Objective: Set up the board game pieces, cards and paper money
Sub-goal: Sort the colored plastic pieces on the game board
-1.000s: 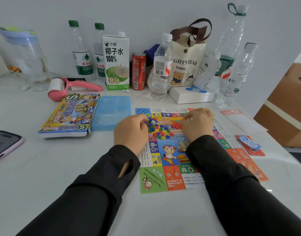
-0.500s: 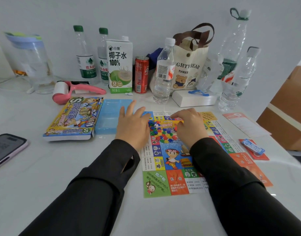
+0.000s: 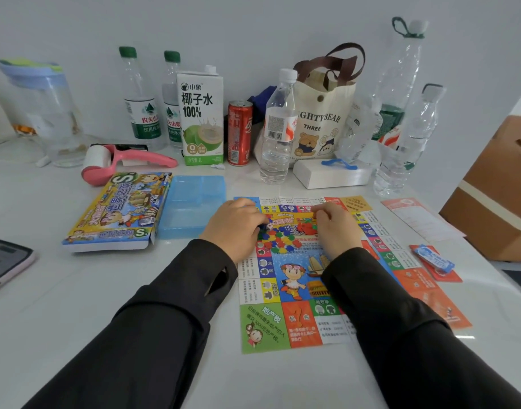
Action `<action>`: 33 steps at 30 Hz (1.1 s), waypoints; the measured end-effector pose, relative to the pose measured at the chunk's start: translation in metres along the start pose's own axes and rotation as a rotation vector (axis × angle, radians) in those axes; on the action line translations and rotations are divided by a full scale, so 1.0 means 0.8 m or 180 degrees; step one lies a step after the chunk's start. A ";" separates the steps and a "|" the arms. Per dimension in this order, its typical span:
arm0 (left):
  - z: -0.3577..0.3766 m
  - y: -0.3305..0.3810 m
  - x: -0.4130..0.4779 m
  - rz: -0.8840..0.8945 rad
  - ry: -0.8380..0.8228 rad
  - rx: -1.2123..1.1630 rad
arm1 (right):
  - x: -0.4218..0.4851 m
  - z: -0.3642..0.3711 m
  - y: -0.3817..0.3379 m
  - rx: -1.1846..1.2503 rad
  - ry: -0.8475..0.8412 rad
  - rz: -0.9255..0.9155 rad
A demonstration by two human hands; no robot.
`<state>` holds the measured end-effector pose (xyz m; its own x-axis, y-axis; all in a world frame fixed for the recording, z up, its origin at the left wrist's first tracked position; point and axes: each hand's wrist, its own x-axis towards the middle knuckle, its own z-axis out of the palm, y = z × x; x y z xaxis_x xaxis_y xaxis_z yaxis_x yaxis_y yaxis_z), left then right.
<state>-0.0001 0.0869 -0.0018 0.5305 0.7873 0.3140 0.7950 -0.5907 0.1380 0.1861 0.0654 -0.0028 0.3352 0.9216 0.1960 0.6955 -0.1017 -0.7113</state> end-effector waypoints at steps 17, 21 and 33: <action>-0.005 0.014 -0.006 -0.0412 0.1193 -0.0756 | 0.000 -0.014 0.004 -0.0737 -0.0408 -0.0550; -0.009 0.020 -0.007 -0.1089 0.1038 -0.2054 | 0.004 -0.020 0.000 -0.0721 0.0004 -0.0563; -0.016 0.029 -0.008 -0.1459 0.0649 -0.2982 | -0.014 -0.032 -0.040 -0.0137 -0.0877 -0.1042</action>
<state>0.0113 0.0661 0.0117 0.1093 0.9761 0.1881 0.3165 -0.2135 0.9243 0.1762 0.0488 0.0349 -0.0859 0.9729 0.2149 0.7648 0.2026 -0.6116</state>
